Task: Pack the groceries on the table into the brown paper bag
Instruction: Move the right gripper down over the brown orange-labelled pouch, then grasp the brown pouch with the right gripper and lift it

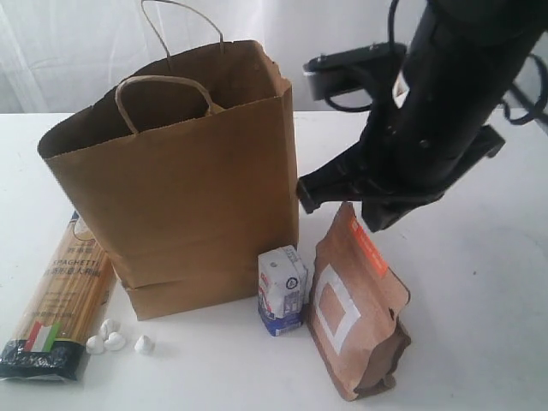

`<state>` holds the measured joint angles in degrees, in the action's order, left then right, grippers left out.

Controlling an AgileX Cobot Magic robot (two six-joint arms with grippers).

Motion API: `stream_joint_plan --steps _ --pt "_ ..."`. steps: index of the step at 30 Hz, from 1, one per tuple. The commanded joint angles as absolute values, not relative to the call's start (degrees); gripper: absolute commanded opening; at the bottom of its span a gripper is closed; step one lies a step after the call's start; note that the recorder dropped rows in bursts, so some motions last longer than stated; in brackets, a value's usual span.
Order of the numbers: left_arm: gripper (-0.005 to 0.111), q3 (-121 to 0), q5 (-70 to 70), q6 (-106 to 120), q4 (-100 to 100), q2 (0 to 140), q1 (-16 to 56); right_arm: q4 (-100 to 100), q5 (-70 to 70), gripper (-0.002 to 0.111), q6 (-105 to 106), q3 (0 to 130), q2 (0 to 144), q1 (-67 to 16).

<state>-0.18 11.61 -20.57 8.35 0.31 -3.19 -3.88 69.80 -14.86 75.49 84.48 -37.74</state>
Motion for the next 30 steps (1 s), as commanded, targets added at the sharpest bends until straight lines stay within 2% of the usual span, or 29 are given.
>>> stream_joint_plan --steps 1,6,9,10,11,12,14,16,30 --pt "0.000 0.0 11.5 -20.6 8.2 0.0 -3.3 -10.3 70.0 0.000 -13.2 75.9 79.6 -37.7" --pt "0.000 0.0 11.5 -20.6 8.2 0.0 -3.3 -10.8 70.0 0.000 -13.1 75.9 78.1 -37.7" --pt "0.000 0.0 11.5 -20.6 8.2 0.0 -3.3 -8.3 70.0 0.010 -11.9 75.9 78.3 -37.7" --pt "0.000 0.0 11.5 -20.6 8.2 0.0 -3.3 -6.4 70.0 0.025 -11.4 75.9 78.9 -37.7" --pt "0.000 0.0 11.5 -20.6 8.2 0.0 -3.3 -5.5 70.0 0.033 -11.4 75.9 79.2 -37.7" --pt "0.000 0.0 11.5 -20.6 8.2 0.0 -3.3 -3.5 70.0 0.056 -11.4 75.9 80.3 -37.7" --pt "0.000 0.0 11.5 -20.6 8.2 0.0 -3.3 -1.2 70.0 0.077 -10.3 75.9 82.2 -37.7" --pt "0.000 0.0 11.5 -20.6 8.2 0.0 -3.3 -0.9 70.0 0.080 -10.1 75.9 84.4 -37.7" --pt "0.000 0.0 11.5 -20.6 8.2 0.0 -3.3 2.4 70.0 0.080 -10.2 75.9 100.1 -37.7"
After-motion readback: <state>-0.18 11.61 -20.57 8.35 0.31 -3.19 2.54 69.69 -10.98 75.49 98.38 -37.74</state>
